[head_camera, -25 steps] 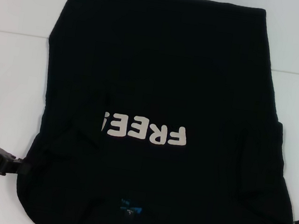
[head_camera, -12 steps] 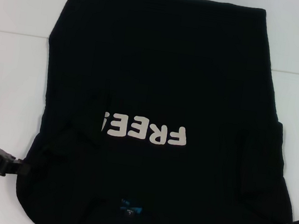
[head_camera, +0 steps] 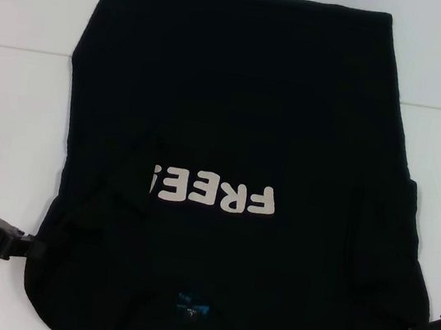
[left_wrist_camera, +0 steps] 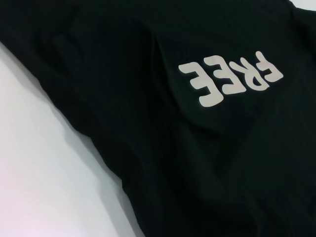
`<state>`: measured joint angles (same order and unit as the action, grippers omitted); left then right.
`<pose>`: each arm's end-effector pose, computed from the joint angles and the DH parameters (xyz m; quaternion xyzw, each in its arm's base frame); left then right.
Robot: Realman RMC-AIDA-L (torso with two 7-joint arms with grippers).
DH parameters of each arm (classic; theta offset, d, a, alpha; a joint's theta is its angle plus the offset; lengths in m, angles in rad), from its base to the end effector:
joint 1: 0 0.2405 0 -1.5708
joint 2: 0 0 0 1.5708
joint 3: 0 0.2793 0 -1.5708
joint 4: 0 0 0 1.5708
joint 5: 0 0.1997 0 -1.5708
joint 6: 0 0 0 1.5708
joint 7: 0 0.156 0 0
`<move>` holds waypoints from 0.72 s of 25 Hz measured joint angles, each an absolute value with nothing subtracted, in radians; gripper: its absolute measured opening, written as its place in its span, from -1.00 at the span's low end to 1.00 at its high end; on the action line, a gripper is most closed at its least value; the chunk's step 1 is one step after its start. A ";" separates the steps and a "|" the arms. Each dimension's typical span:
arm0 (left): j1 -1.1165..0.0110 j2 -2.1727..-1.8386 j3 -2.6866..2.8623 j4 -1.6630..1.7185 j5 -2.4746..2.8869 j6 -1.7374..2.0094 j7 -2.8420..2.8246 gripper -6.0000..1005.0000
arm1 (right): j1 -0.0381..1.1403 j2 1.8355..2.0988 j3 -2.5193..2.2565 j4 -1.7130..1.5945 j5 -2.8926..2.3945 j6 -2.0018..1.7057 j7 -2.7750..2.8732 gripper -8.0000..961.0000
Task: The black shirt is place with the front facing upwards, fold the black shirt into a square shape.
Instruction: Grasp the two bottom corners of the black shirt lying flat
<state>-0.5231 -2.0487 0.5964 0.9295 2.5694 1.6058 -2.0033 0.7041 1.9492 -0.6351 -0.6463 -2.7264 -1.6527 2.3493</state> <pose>-0.3350 0.3239 0.0249 -0.8727 -0.4672 -0.0009 0.1418 0.3212 0.3383 0.0152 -0.7936 0.6009 -0.0816 0.0490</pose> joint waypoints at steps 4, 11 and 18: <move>-0.523 -2.049 0.597 0.929 2.569 1.605 -2.003 -0.94 | 0.718 1.954 -0.637 -0.630 -2.726 -1.652 2.341 0.53; -0.523 -2.049 0.595 0.928 2.569 1.604 -2.002 -0.94 | 0.744 1.969 -0.629 -0.620 -2.725 -1.651 2.327 0.53; -0.523 -2.049 0.594 0.924 2.569 1.604 -2.000 -0.94 | 0.749 1.973 -0.633 -0.619 -2.709 -1.650 2.324 0.53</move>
